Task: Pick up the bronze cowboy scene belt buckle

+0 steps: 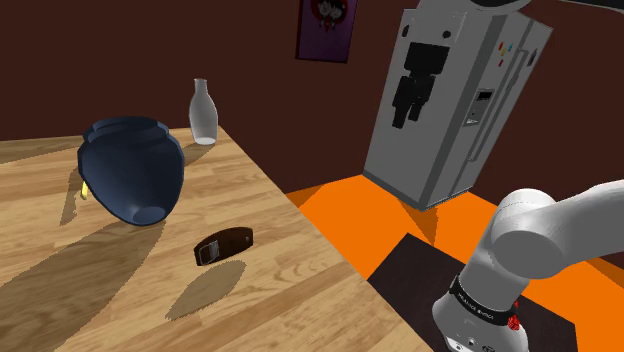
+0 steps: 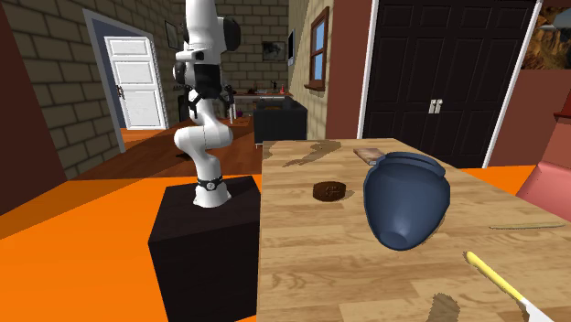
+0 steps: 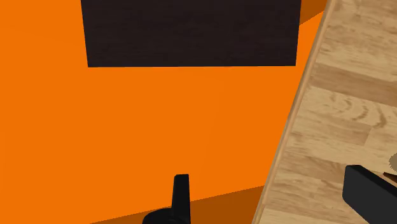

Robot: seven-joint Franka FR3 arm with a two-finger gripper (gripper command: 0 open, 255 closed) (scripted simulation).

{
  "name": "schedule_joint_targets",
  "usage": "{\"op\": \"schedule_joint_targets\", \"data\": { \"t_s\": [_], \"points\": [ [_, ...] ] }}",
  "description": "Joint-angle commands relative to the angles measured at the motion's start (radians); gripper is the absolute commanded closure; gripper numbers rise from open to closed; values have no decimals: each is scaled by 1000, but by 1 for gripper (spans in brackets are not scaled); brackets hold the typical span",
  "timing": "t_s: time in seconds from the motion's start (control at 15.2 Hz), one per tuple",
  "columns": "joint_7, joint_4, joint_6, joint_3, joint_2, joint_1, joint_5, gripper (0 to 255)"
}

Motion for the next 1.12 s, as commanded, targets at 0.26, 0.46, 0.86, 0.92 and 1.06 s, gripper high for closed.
{"op": "schedule_joint_targets", "data": {
  "t_s": [0.26,0.46,0.86,0.92,1.06],
  "points": [
    [142,-33,55,98,22,4,65,0],
    [247,-43,101,173,56,6,110,0],
    [457,-21,203,326,169,-2,176,0],
    [493,-13,220,352,194,-5,183,0],
    [564,9,256,404,248,-15,192,0]
  ]
}}
